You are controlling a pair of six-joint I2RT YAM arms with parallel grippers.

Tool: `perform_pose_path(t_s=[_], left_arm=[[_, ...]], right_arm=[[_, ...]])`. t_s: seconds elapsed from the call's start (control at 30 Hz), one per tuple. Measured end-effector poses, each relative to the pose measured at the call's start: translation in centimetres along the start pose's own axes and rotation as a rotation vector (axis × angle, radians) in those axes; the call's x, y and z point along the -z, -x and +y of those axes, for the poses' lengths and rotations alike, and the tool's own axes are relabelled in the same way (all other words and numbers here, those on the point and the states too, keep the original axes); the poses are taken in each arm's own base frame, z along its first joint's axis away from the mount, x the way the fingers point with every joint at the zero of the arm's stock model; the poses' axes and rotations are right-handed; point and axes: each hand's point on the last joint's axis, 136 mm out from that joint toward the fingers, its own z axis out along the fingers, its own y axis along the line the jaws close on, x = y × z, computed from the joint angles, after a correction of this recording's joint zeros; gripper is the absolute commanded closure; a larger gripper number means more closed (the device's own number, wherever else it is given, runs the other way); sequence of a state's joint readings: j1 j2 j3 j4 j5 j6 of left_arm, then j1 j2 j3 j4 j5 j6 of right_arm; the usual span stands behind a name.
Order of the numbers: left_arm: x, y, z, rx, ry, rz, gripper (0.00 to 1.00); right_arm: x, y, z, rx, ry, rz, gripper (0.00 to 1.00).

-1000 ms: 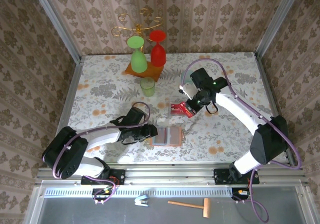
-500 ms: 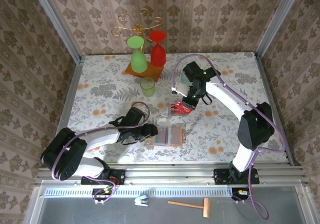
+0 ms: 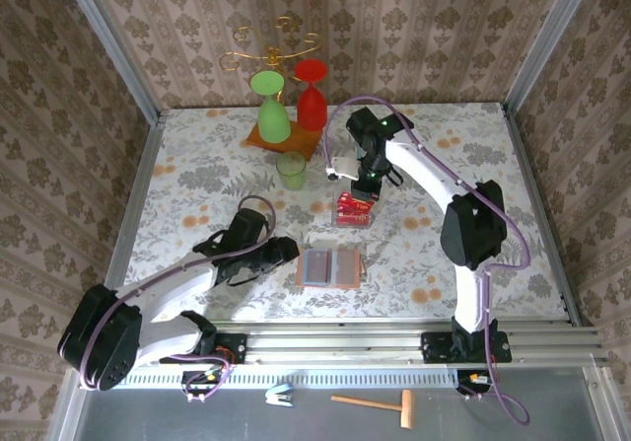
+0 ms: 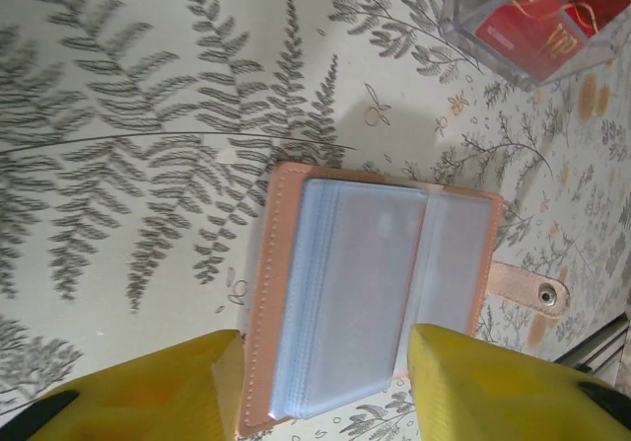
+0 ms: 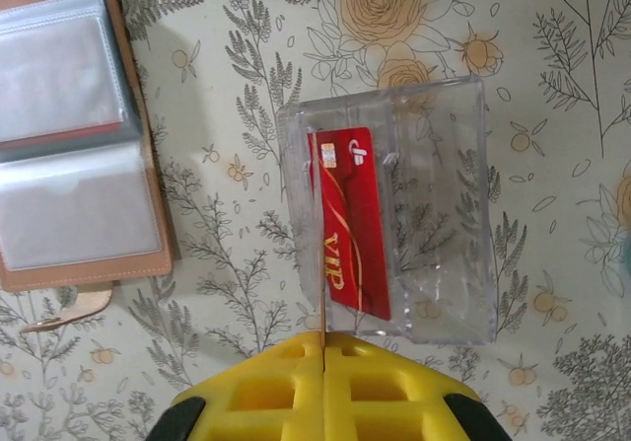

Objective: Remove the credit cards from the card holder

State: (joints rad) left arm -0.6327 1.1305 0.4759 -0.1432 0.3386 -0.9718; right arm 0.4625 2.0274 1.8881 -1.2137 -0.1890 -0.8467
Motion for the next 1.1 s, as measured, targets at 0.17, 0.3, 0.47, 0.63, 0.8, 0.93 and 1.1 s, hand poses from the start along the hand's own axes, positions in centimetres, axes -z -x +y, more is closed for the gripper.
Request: perform_pose_path(t_s=[0.17,0.3,0.47,0.63,0.8,0.93,1.1], left_arm=[[0.6,-0.1,0.9,0.014,0.011,-0.017,0.52],[1.1,0.2,1.3,0.024,0.010,-0.040,0.52],[1.8,0.3,2.0,0.040,0.014,-0.068,0.52],[2.0,0.2,2.9,0.060,0.016,-0.086,0.51],[1.9,0.2,3.2,0.074,0.017,-0.090,0.51],[1.8,0.0,3.4,0.082,0.018,-0.084,0.51],[1.8,0.2,3.3,0.083,0.008,-0.088,0.51]], right_arm=[[-1.2,0.3,-1.0,0.030,0.018,0.034,1.00],[-1.8,0.3,-1.5,0.046,0.029,0.061,1.00],[-2.1,0.1,-1.8,0.066,0.039,0.085,1.00],[-3.0,-0.4,-1.6,0.077,0.066,0.115,1.00],[-4.7,-1.0,-1.4,0.068,0.108,0.145,1.00],[-5.1,-1.0,-1.3,0.066,0.121,0.147,0.97],[-5.1,-1.1,-1.1,0.065,0.126,0.151,0.85]])
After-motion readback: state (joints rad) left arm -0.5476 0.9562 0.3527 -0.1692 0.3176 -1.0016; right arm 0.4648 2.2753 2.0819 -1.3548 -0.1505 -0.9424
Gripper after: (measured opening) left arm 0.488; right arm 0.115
